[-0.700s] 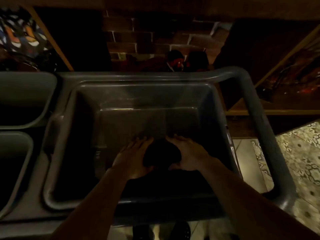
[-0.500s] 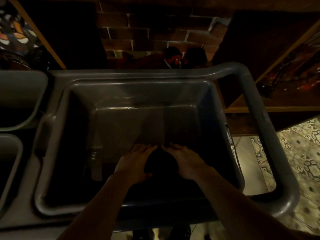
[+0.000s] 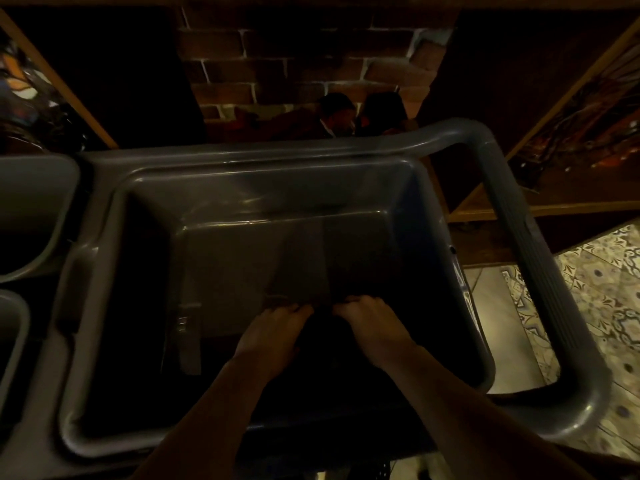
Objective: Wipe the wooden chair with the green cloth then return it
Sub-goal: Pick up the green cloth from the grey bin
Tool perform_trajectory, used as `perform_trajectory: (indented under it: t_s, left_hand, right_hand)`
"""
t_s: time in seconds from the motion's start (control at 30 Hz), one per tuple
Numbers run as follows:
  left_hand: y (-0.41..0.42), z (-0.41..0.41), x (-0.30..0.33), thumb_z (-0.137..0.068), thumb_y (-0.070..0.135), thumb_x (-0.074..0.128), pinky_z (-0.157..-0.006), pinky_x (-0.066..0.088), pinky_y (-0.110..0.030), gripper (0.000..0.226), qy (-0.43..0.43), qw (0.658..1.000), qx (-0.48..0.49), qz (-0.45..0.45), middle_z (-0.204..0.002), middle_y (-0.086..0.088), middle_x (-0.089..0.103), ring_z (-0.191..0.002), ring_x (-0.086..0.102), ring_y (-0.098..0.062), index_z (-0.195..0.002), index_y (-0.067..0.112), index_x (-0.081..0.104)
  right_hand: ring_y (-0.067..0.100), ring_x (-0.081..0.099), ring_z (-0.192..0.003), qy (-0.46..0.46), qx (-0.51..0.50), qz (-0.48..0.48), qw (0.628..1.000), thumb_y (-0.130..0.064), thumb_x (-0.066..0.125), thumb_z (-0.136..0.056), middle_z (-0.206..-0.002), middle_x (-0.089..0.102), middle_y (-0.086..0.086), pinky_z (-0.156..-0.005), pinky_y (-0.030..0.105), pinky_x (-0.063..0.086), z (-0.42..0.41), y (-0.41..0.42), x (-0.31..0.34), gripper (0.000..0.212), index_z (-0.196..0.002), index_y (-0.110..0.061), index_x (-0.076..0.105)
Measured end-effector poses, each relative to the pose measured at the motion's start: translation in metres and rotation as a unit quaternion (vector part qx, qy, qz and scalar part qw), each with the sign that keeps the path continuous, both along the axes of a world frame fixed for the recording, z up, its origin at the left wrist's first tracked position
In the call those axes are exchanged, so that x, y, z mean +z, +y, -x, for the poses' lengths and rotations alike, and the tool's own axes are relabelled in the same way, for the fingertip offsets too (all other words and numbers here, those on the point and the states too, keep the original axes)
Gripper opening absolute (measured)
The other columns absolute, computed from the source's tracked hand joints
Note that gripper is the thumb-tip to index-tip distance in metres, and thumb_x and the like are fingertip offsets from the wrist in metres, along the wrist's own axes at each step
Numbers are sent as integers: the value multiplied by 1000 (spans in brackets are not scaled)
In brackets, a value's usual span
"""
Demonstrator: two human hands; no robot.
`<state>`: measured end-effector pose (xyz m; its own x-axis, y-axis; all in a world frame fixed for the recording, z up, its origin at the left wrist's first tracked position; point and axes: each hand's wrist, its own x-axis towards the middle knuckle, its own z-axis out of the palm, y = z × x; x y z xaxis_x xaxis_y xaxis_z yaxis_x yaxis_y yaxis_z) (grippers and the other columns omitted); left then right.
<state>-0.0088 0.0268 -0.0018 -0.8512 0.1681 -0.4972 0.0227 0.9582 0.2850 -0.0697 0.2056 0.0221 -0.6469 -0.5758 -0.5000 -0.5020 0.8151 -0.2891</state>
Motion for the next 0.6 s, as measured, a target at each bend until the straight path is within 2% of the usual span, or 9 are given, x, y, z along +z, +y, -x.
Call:
perform_trajectory:
  t_s: [0.13,0.43,0.5,0.6]
  left_hand:
    - [-4,4,19,-89,18,56,-94,47,-39,43,33,999,29,-27,-132,-5,61,-118,59,-29,-131,24,53]
    - [-23,40,109,-84,21,66,-98,46,-39,55,128,991,39,13,-134,0,62,-120,59,-28,-135,34,50]
    - [-28,45,135,-82,20,69,-100,46,-38,54,163,986,45,0,-133,1,62,-120,59,-26,-132,34,52]
    - [-34,52,181,-80,21,74,-99,46,-36,52,221,974,53,-17,-130,4,64,-119,60,-22,-128,33,55]
  right_hand:
    - [34,60,-114,24,-14,30,999,-19,53,-94,-126,63,7,-92,38,49,1,2,15,26,-117,-21,65]
    - [31,60,-116,118,-26,110,987,-6,64,-84,-127,63,4,-96,41,50,33,-11,101,39,-118,-26,64]
    - [32,60,-114,140,-25,119,983,-4,64,-83,-124,64,5,-94,41,50,40,-15,126,38,-116,-24,65]
    - [31,59,-115,189,-21,125,974,-1,68,-82,-128,62,5,-94,43,50,48,-21,167,47,-122,-24,63]
